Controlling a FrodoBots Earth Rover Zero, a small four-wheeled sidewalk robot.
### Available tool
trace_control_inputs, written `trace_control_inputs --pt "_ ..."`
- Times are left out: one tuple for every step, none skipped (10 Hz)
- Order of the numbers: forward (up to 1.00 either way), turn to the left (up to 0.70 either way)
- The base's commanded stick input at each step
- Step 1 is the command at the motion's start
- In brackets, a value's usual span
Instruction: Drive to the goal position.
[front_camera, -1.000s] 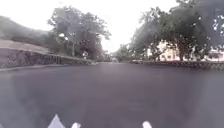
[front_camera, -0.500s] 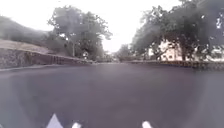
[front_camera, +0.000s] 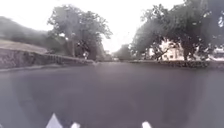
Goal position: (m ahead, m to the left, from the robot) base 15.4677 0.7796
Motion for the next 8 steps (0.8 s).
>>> trace_control_inputs --pt "0.50 0.00" --pt "0.50 0.00" --pt "0.50 0.00" --pt "0.50 0.00" --pt "0.50 0.00" --pt "0.50 0.00" --pt "0.50 0.00" --pt "0.50 0.00"
